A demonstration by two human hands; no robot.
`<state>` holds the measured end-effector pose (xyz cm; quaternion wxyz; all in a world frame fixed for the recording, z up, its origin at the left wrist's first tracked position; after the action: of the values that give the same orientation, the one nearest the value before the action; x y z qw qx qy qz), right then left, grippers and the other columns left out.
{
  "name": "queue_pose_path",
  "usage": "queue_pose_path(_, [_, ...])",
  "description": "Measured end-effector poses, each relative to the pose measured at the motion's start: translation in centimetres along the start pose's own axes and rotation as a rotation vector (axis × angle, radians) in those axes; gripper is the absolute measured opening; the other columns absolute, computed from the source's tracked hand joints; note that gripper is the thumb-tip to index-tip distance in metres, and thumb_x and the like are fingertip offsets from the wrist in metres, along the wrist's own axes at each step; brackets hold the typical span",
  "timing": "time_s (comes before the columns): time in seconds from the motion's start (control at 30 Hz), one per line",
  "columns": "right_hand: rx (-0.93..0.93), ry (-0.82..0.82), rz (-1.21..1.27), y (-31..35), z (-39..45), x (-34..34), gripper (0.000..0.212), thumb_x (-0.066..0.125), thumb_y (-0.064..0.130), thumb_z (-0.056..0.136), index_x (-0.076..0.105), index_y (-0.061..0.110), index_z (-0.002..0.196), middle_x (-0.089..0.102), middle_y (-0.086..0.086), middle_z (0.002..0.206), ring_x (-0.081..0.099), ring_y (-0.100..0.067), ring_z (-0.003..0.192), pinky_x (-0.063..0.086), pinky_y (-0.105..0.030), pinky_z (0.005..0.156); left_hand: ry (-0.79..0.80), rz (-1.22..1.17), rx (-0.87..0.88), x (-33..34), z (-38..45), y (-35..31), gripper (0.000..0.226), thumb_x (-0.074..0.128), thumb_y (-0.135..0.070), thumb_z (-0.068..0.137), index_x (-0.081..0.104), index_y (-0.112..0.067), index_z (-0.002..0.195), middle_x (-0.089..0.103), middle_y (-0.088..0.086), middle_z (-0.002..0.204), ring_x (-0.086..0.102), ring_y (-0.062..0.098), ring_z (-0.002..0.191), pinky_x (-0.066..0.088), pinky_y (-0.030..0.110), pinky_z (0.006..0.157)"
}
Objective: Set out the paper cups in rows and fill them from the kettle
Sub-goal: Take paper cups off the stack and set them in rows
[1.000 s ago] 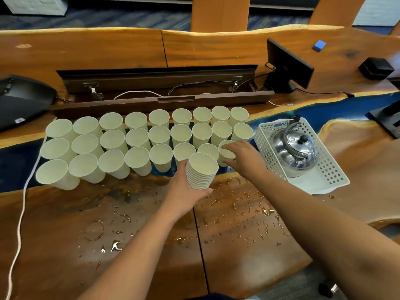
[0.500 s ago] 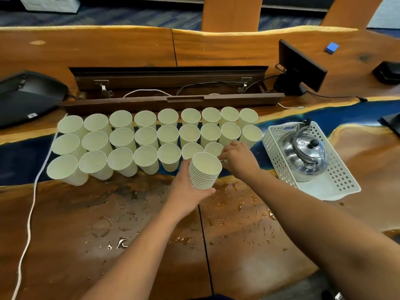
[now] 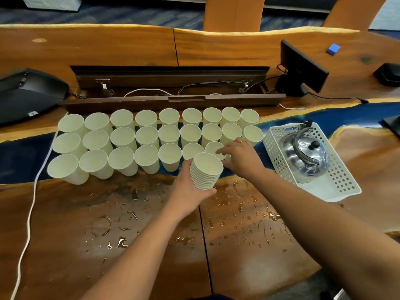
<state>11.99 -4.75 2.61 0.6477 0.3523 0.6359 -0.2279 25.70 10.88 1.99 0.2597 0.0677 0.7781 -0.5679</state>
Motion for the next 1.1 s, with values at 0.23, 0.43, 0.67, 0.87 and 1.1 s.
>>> queue_pose_path(0.23, [0.011,-0.123,0.462,2.0,-2.9,-3.8,0.026,0.058,0.036,0.097,0.072,0.023,0.114,0.071,0.005,0.113,0.058,-0.008,0.098,0.052,-0.035,0.089,0.007,-0.044,-0.002,0.2,-0.1,0.3,0.092,0.090,-0.046,0.059,0.031,-0.043,0.130,0.053,-0.017,0.129,0.053,0.012,0.120,0.051,0.045,0.099])
queue_pose_path(0.43, [-0.282,-0.025,0.399,3.2,-7.7,-3.1,0.032,0.055,0.044,0.097,0.071,0.023,0.115,0.070,0.009,0.108,0.057,-0.009,0.102,0.047,-0.033,0.087,0.041,-0.115,-0.029,1.0,-0.8,1.1,0.083,0.091,-0.026,0.065,0.035,-0.038,0.126,0.055,-0.016,0.120,0.055,0.008,0.113,0.044,0.015,0.081])
queue_pose_path(0.67, [-0.357,-0.020,0.245,2.6,-9.4,-2.3,0.020,0.062,0.023,0.090,0.075,0.016,0.105,0.075,-0.002,0.093,0.068,-0.023,0.082,0.052,-0.044,0.077,0.113,-0.121,-0.032,3.1,-1.4,1.5,0.087,0.091,-0.020,0.064,0.036,-0.031,0.131,0.053,-0.013,0.122,0.052,0.007,0.112,0.040,0.005,0.073])
queue_pose_path(0.87, [-0.305,-0.062,0.225,1.4,-9.5,-4.0,0.021,0.062,0.031,0.087,0.077,0.022,0.099,0.076,0.005,0.090,0.067,-0.019,0.082,0.048,-0.043,0.083,0.118,-0.063,0.032,3.5,-0.6,-0.4,0.092,0.092,-0.030,0.064,0.035,-0.031,0.136,0.051,-0.018,0.119,0.051,0.006,0.111,0.042,0.015,0.083])
queue_pose_path(1.1, [-0.262,-0.181,0.267,0.2,-10.0,-5.1,0.019,0.083,0.033,0.075,0.078,0.021,0.089,0.074,0.007,0.084,0.063,-0.017,0.081,0.044,-0.036,0.080,0.141,-0.070,0.038,4.2,-1.0,-0.9,0.087,0.091,-0.027,0.065,0.035,-0.036,0.130,0.051,-0.020,0.116,0.052,0.001,0.107,0.042,0.007,0.076])
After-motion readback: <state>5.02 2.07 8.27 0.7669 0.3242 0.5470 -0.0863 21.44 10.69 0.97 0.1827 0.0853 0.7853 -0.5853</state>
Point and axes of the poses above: each hand's wrist, its own z-axis towards the middle knuckle, its own x-axis out of the palm, y = z × x, the point moved 1 cm from there along z, towards the middle knuckle
